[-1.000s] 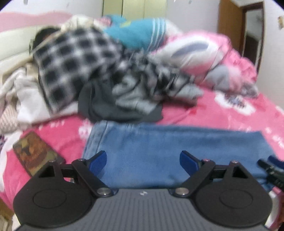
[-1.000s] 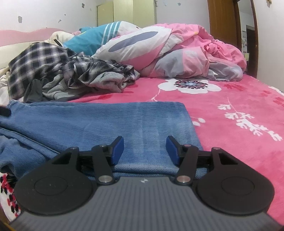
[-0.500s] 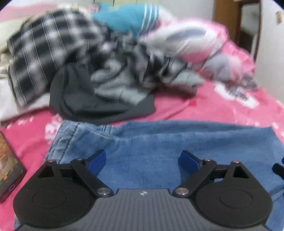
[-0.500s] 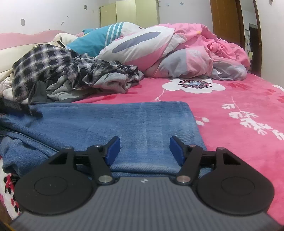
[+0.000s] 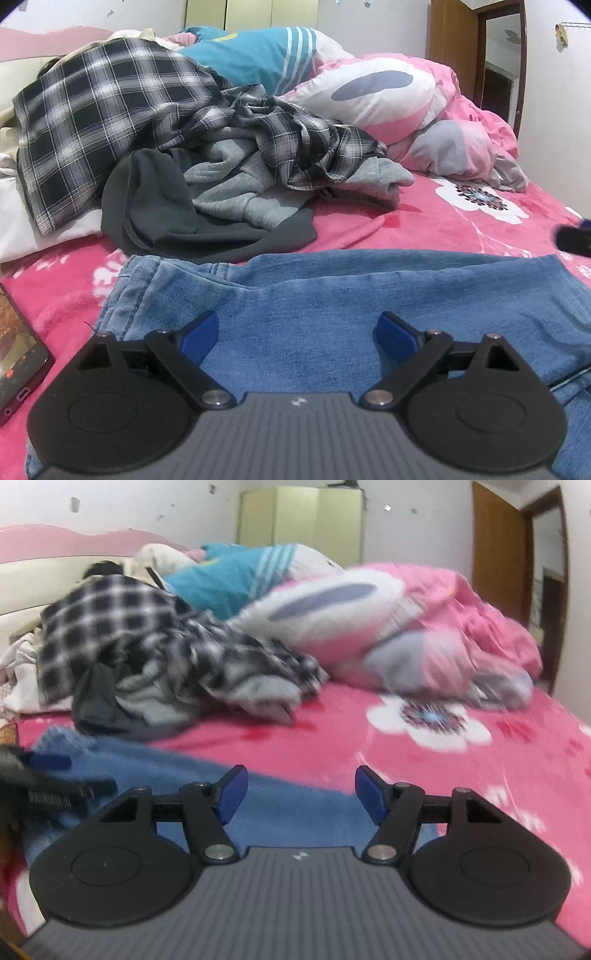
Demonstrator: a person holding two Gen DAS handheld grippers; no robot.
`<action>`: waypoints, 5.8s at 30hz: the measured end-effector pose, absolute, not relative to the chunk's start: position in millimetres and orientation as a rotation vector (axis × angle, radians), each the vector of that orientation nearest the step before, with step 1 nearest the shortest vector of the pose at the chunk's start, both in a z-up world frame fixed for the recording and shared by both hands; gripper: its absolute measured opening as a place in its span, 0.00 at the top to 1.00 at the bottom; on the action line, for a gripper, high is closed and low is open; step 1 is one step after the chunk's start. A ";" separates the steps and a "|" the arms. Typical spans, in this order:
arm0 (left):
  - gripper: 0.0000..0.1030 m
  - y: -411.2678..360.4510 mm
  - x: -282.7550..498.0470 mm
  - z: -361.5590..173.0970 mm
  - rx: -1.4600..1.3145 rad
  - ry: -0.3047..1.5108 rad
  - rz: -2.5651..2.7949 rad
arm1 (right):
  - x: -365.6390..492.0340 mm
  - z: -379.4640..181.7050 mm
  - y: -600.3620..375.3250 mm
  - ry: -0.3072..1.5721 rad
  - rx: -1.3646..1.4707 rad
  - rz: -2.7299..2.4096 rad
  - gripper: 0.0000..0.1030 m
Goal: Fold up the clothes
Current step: 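Smooth the folded jeans with the right gripper while the left gripper hovers above, then grasp the end of the folded blue jeans with the right gripper, then lift the jeans end and fold it over onto the waistband with the right gripper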
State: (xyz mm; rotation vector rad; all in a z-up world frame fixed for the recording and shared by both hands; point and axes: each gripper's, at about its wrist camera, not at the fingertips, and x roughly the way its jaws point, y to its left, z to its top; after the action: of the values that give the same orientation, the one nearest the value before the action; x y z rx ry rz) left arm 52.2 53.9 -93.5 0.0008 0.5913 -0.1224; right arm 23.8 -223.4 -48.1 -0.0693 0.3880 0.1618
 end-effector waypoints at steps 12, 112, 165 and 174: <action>0.09 57.0 51.7 -93.5 -0.002 0.587 -0.141 | 82.5 -90.4 -290.4 0.647 0.050 0.010 0.59; 0.05 77.2 -0.7 -81.9 0.024 0.551 -0.197 | 6.4 -133.7 -402.5 0.634 1.166 0.118 0.42; 0.05 75.6 -10.2 -90.9 0.078 0.486 -0.207 | 35.3 32.2 -204.9 0.596 0.819 0.750 0.87; 0.05 77.4 -13.2 -90.3 0.075 0.471 -0.221 | 44.1 25.2 -158.6 0.674 0.774 0.780 0.87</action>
State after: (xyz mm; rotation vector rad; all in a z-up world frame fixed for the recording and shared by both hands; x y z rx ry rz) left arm -13.2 77.4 -90.3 0.0749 0.4708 -0.2209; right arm 44.1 -158.6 25.2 0.7740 0.6739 0.7795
